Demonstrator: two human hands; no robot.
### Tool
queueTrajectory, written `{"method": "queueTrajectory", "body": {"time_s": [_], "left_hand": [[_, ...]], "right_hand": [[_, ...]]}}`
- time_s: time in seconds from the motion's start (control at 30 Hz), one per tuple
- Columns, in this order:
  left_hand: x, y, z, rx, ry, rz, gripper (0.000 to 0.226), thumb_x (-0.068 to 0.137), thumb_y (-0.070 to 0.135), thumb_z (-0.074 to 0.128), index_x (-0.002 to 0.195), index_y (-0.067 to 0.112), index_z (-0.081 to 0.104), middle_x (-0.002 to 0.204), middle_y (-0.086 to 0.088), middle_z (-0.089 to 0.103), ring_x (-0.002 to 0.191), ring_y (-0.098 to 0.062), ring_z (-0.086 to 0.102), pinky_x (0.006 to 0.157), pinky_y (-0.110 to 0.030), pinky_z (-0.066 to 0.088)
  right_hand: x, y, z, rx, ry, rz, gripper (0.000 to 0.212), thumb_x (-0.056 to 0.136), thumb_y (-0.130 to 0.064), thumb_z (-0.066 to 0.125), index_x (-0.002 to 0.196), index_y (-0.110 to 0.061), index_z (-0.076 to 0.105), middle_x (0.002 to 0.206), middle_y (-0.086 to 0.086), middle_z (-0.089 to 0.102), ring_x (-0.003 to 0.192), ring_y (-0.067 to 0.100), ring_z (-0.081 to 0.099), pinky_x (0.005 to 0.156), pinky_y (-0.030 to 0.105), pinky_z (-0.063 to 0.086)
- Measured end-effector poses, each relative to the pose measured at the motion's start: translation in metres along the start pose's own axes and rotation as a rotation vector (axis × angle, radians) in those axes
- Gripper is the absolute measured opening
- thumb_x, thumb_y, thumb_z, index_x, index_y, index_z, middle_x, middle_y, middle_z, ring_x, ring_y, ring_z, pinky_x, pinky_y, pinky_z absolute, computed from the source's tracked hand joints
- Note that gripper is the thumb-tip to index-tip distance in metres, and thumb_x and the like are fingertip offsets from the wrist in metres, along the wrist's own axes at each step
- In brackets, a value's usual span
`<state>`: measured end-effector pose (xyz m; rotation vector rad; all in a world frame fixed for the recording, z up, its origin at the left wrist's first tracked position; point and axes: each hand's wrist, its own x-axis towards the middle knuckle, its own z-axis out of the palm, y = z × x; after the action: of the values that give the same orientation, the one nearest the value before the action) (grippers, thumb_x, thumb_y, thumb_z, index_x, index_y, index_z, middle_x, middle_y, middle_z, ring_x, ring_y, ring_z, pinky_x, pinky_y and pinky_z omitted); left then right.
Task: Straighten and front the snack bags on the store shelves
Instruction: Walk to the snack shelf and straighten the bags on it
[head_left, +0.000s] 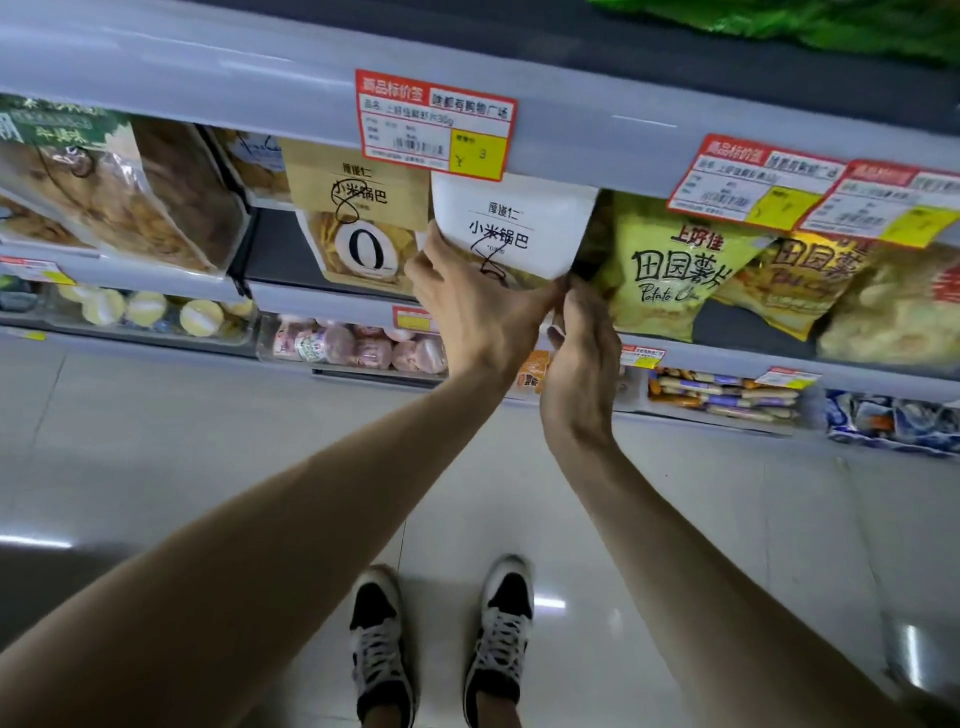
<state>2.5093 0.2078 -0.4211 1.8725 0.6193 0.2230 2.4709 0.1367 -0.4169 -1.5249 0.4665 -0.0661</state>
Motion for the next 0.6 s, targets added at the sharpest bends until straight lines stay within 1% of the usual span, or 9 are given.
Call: {"method": "queueTrajectory", "body": {"time_s": [0.13,0.23,0.27,0.33,0.4,0.43,0.47,0.53,0.6], "left_hand": [[0.012,-0.012,-0.001,-0.081,-0.081,0.017,0.117,0.064,0.027,0.098,0.155,0.012,0.026,0.133,0.0,0.03,0.127,-0.017,0.032,0.097,-0.012,0.03],[0.011,-0.024,-0.006,-0.021,-0.12,0.086,0.111,0.074,0.025,0.094,0.157,0.007,0.022,0.134,0.001,0.033,0.127,-0.01,0.028,0.088,0.005,0.025],[0.009,-0.028,-0.008,0.016,-0.137,0.087,0.108,0.078,0.016,0.09,0.159,0.005,0.019,0.136,-0.001,0.032,0.127,-0.008,0.027,0.087,0.009,0.023],[0.007,-0.033,-0.011,0.079,-0.173,0.084,0.106,0.08,0.0,0.082,0.161,0.003,0.014,0.149,-0.01,0.033,0.134,-0.013,0.03,0.089,0.012,0.02],[0.004,-0.033,-0.015,0.114,-0.203,0.084,0.108,0.082,-0.001,0.078,0.164,0.004,0.008,0.163,-0.016,0.026,0.15,-0.022,0.028,0.1,0.003,0.02],[0.003,-0.032,-0.016,0.129,-0.217,0.079,0.108,0.083,-0.001,0.076,0.165,0.005,0.006,0.168,-0.016,0.022,0.154,-0.024,0.024,0.104,-0.002,0.02],[0.001,-0.03,-0.018,0.148,-0.232,0.068,0.109,0.084,0.0,0.075,0.166,0.006,0.004,0.171,-0.014,0.019,0.157,-0.025,0.022,0.105,-0.005,0.02],[-0.003,-0.024,-0.022,0.193,-0.255,0.037,0.108,0.085,0.002,0.072,0.167,0.008,0.002,0.174,-0.011,0.018,0.156,-0.027,0.025,0.104,-0.011,0.024],[-0.006,-0.02,-0.028,0.222,-0.259,0.017,0.107,0.084,0.008,0.071,0.167,0.012,0.005,0.17,-0.01,0.03,0.146,-0.036,0.041,0.105,-0.026,0.037]], "right_hand": [[0.014,0.004,0.004,-0.093,-0.145,-0.018,0.047,0.1,-0.039,0.044,0.139,-0.017,0.06,0.131,-0.003,0.069,0.12,0.008,0.063,0.096,0.031,0.049],[0.028,0.004,0.009,-0.116,-0.196,-0.035,0.057,0.098,-0.046,0.049,0.149,-0.021,0.052,0.143,-0.005,0.063,0.133,0.01,0.057,0.109,0.035,0.047],[0.031,0.004,0.009,-0.132,-0.201,-0.034,0.06,0.097,-0.048,0.05,0.151,-0.021,0.05,0.146,-0.004,0.061,0.135,0.009,0.055,0.11,0.032,0.046],[0.036,0.006,0.007,-0.158,-0.201,-0.011,0.061,0.099,-0.047,0.052,0.153,-0.019,0.046,0.149,-0.003,0.058,0.132,0.005,0.053,0.103,0.014,0.045],[0.04,0.011,0.005,-0.17,-0.21,-0.002,0.056,0.104,-0.038,0.054,0.153,-0.015,0.044,0.15,0.002,0.055,0.128,0.002,0.05,0.089,0.0,0.041],[0.043,0.013,0.004,-0.171,-0.22,0.002,0.054,0.105,-0.035,0.054,0.154,-0.014,0.042,0.151,0.003,0.054,0.128,0.002,0.049,0.088,0.0,0.041],[0.045,0.015,0.003,-0.17,-0.236,0.007,0.055,0.105,-0.035,0.055,0.154,-0.014,0.041,0.151,0.002,0.053,0.129,0.003,0.05,0.093,0.005,0.042],[0.046,0.015,0.002,-0.177,-0.266,0.035,0.061,0.101,-0.042,0.058,0.154,-0.019,0.04,0.148,-0.004,0.056,0.132,0.006,0.053,0.106,0.025,0.045],[0.046,0.016,-0.001,-0.201,-0.284,0.055,0.059,0.1,-0.045,0.058,0.154,-0.027,0.04,0.144,-0.014,0.059,0.131,0.004,0.055,0.111,0.039,0.045]]}}
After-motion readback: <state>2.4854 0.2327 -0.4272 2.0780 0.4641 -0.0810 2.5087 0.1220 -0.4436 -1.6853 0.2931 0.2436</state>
